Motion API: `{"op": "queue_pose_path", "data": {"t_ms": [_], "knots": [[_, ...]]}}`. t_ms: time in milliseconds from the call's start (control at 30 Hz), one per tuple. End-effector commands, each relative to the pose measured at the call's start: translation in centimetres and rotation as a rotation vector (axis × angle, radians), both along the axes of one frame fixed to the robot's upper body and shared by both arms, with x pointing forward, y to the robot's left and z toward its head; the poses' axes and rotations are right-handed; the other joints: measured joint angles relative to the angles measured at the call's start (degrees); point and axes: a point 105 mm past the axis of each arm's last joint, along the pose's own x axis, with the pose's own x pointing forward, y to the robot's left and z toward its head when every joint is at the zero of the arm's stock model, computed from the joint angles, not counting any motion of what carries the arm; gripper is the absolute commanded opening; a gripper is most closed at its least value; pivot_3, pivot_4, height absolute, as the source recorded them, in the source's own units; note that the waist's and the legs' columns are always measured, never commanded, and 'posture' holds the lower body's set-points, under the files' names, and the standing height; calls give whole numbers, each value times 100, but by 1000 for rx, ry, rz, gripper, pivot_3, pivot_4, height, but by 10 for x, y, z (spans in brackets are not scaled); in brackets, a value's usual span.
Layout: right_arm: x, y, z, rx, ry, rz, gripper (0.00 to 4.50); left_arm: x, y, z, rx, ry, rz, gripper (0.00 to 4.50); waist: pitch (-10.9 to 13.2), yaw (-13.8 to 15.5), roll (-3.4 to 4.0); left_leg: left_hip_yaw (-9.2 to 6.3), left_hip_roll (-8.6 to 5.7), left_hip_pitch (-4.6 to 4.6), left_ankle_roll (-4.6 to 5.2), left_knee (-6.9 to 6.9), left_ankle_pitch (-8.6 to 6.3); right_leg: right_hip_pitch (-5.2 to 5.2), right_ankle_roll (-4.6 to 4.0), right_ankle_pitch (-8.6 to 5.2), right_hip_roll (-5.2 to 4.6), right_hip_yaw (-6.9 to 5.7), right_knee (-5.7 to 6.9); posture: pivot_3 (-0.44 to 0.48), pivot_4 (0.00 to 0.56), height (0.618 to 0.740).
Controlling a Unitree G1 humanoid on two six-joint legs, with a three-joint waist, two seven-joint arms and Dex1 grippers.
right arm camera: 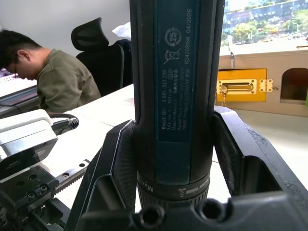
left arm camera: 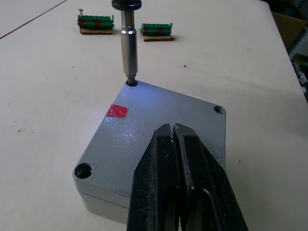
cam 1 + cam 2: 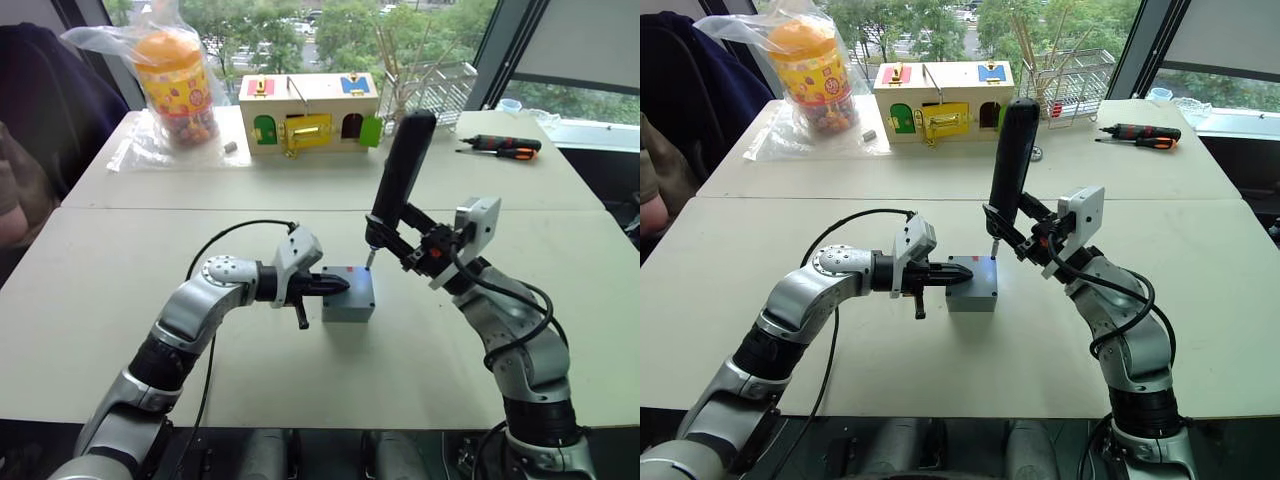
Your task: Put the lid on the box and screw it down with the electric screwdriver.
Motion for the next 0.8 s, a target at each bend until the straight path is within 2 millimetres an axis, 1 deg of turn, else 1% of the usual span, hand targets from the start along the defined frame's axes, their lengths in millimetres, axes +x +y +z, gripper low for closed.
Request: {"op": "queue_pose_path", "data": {"t_ms": [33, 200, 333, 500, 567, 633, 700, 733, 800], "knots": [[3, 4, -47, -52, 182, 3, 1854, 0, 1, 0, 1, -9, 6, 0, -6, 0, -6, -1, 0, 1, 0, 0, 0, 1, 0, 0, 0, 0, 0, 0, 150, 706], [4, 1, -47, -56, 179, -2, 1854, 0, 1, 0, -1, -9, 8, 0, -16, 0, -17, -1, 1, 1, 1, 0, -1, 2, 0, 0, 0, 0, -2, 0, 150, 706], [4, -1, -41, -55, 163, -7, 1854, 0, 1, -1, -3, -7, 8, 0, -18, 1, -18, -1, 1, 1, 2, 0, -2, 3, 0, 0, -1, 0, -2, 0, 150, 706], [6, -5, -23, -36, 114, -24, 1854, 1, -1, -3, -6, -5, 10, 0, -18, 4, -18, -1, 1, 1, 4, 0, -2, 3, 0, 0, -1, 0, -2, 0, 150, 706], [6, -7, -8, -9, 81, -29, 1854, 0, -2, -4, -5, -5, 11, 0, -18, 4, -18, -1, 1, 1, 4, 0, -3, 3, 0, 0, -2, 0, -2, 0, 150, 706], [6, -17, 42, 74, -31, -54, 1854, 0, 1, -5, -8, -6, 18, 0, -16, 4, -16, 0, 1, 0, 4, 1, -3, 2, 0, 0, -3, 0, -2, 0, 150, 706], [4, -28, 79, 129, -98, -75, 1854, 1, 2, -2, -36, -4, 32, 0, -11, 9, -11, 1, 0, -6, 5, 2, -3, -4, 0, 0, -6, 1, -1, 0, 150, 706], [4, -36, 96, 155, -119, -101, 1854, 2, 1, 3, -68, -1, 42, 0, -6, 13, -4, 1, 0, -10, 5, 2, -3, -8, -1, 0, -6, 1, -1, 0, 150, 706], [11, -58, 123, 217, -108, -204, 1854, 5, 0, 18, -170, 13, 69, 0, 2, 14, 5, 3, -3, -29, 6, 6, -3, -27, -1, 0, -12, 2, 2, 0, 150, 706]]}}
